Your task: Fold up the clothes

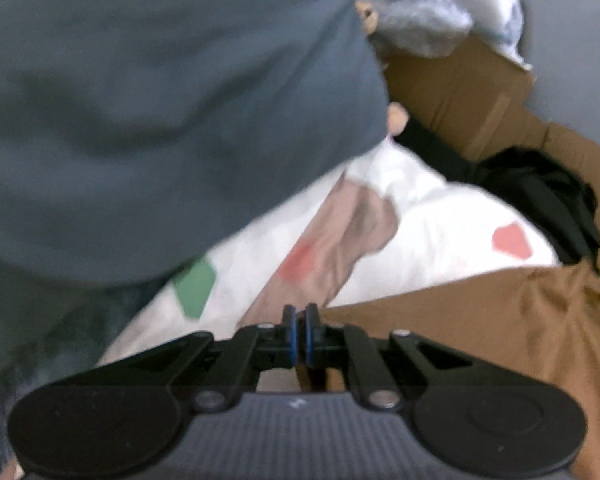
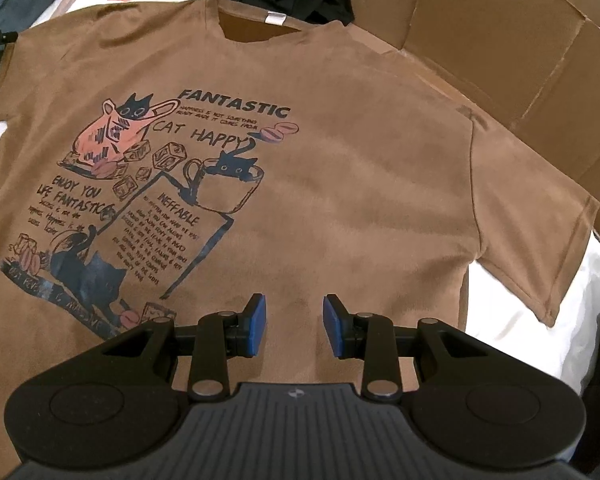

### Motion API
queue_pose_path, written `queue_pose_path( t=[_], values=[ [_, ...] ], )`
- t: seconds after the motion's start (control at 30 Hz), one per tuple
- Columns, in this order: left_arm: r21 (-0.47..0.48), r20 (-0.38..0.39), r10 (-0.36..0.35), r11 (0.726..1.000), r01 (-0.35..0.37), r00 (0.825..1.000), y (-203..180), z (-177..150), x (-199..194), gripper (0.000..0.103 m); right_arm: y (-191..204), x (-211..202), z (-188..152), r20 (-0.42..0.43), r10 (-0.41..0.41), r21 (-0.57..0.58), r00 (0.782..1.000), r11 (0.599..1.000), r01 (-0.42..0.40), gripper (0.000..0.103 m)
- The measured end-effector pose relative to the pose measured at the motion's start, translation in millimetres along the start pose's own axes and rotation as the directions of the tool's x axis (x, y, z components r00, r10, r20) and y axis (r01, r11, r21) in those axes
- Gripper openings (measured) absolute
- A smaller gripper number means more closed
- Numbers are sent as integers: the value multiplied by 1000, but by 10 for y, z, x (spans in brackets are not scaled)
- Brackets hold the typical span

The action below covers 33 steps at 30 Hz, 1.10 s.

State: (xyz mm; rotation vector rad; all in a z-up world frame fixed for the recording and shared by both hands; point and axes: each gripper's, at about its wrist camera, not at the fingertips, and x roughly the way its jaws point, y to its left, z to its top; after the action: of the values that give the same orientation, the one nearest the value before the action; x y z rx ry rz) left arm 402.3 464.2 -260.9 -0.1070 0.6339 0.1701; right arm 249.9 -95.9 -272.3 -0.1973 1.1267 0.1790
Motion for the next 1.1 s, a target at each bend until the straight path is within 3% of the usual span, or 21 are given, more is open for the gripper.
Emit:
queue_pose_path(
  t=[0.03, 0.1, 0.17, 0.23, 0.3, 0.47, 0.6, 0.8, 0.87, 1.0, 1.07, 1.1],
  values=[
    [-15, -10, -1, 1000, 1, 1000, 27, -27, 27, 6, 18, 36, 25, -4, 2, -5, 1000, 1000, -2, 36],
    [-60, -17, 0, 998, -1, 1000, 76, -52, 54, 22, 68, 90, 62, -9, 9, -8, 1000, 1000, -9, 36],
    [-102, -22, 1, 995, -3, 1000, 120, -76, 70, 72, 126, 139, 95, -13, 20, -10, 1000, 1000, -20, 36],
    [-119, -5, -6, 993, 5, 1000, 139, -108, -19, 81, 203, 174, 119, -17, 35, -15, 999, 999, -35, 36],
    [-130, 9, -25, 991, 26, 1000, 156, -144, -129, 81, 275, 172, 135, -13, 49, -27, 999, 998, -49, 36],
    [-98, -77, -130, 988, 122, 989, 158, -260, -383, 81, 341, 91, 145, 13, 69, -30, 998, 997, -68, 36],
    [-77, -141, -206, 977, 197, 968, 145, -419, -600, 81, 306, -42, 37, 26, 69, -19, 997, 997, -69, 36],
    [-90, -193, -257, 966, 244, 947, 108, -669, -742, 75, 216, -297, -169, 60, 16, -9, 998, 1000, -16, 36],
    [-97, -195, -294, 955, 280, 936, 92, -728, -773, 66, 181, -356, -213, 68, 1, 5, 998, 1000, -2, 36],
    [-103, -194, -311, 950, 296, 930, 71, -794, -753, 53, 186, -479, -337, 75, -30, 7, 997, 1000, 29, 36],
    [-106, -204, -303, 952, 287, 931, 82, -821, -708, 16, 216, -541, -392, 78, -50, 3, 996, 999, 50, 36],
    [-100, -208, -304, 952, 289, 929, 92, -827, -704, 15, 218, -551, -399, 76, -51, 7, 996, 999, 51, 36]
  ],
)
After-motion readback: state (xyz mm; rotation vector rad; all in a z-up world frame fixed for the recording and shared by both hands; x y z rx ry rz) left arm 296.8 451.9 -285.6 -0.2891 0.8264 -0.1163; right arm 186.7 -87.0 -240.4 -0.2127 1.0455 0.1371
